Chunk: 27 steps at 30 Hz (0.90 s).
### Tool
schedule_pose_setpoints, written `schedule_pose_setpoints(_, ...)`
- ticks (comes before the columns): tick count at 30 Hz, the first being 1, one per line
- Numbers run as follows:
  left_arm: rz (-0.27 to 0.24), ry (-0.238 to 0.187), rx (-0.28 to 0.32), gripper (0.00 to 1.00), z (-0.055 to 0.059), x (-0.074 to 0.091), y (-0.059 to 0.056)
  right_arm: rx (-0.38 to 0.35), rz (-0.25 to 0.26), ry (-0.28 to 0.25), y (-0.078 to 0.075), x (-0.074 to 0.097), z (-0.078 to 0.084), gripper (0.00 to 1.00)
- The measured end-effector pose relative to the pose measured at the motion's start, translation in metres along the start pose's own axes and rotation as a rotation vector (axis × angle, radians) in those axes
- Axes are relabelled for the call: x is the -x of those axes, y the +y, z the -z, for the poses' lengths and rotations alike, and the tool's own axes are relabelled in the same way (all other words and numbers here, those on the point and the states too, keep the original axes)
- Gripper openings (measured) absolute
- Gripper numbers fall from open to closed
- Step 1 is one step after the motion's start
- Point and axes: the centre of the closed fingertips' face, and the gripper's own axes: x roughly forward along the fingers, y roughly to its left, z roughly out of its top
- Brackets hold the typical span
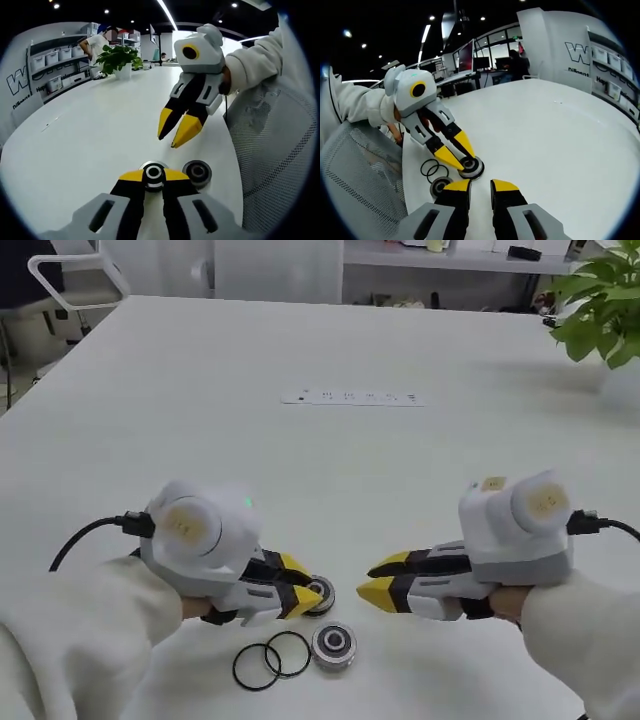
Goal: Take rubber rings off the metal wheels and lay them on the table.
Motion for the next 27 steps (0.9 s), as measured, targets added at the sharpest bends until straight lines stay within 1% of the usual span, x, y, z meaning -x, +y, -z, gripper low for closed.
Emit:
schedule_pose_setpoints(2, -0.003, -0.004, 0.001, 0.07, -0.001, -0.002, 0.000, 0.030, 0.010, 0.014, 0.000, -0.003, 0.002, 0.13)
schedule_pose_setpoints(5, -0.003, -0.011, -0.002, 0.07, -0.004, -0.004, -0.001, 0.049, 0.034, -0.005, -0.002, -0.006, -0.001, 0.13)
schedule_pose_setpoints(7, -0.002, -0.014, -0.001, 0.07, -0.004, -0.005, -0.001, 0.058, 0.046, 0.003, -0.003, -0.009, 0.002, 0.14)
schedule_pose_setpoints(8, -0.002, -0.016, 0.000, 0.07, -0.004, -0.005, -0.001, 0.076, 0.047, 0.019, -0.003, -0.011, 0.006, 0.16)
schedule_pose_setpoints(9, -0.002, -0.017, 0.000, 0.07, -0.004, -0.005, -0.001, 0.077, 0.046, 0.024, -0.002, -0.012, 0.007, 0.16)
schedule_pose_setpoints(12, -0.004, -0.021, 0.006, 0.07, -0.004, -0.005, -0.002, 0.070, 0.032, 0.028, 0.000, -0.014, 0.009, 0.19)
schedule_pose_setpoints(15, -0.004, -0.025, 0.010, 0.07, -0.005, -0.006, -0.002, 0.095, 0.027, 0.040, 0.003, -0.019, 0.011, 0.21)
schedule_pose_setpoints(18, -0.001, -0.030, 0.016, 0.07, -0.005, -0.008, -0.003, 0.115, 0.032, 0.039, 0.003, -0.020, 0.012, 0.27)
schedule_pose_setpoints(20, 0.000, -0.034, 0.015, 0.07, -0.006, -0.009, -0.003, 0.115, 0.033, 0.044, 0.002, -0.020, 0.013, 0.27)
schedule_pose_setpoints(25, 0.005, -0.042, 0.018, 0.07, -0.008, -0.011, -0.005, 0.127, 0.034, 0.021, 0.003, -0.021, 0.009, 0.26)
schedule_pose_setpoints(27, 0.004, -0.044, 0.017, 0.07, -0.008, -0.011, -0.005, 0.138, 0.029, 0.028, 0.004, -0.021, 0.010, 0.25)
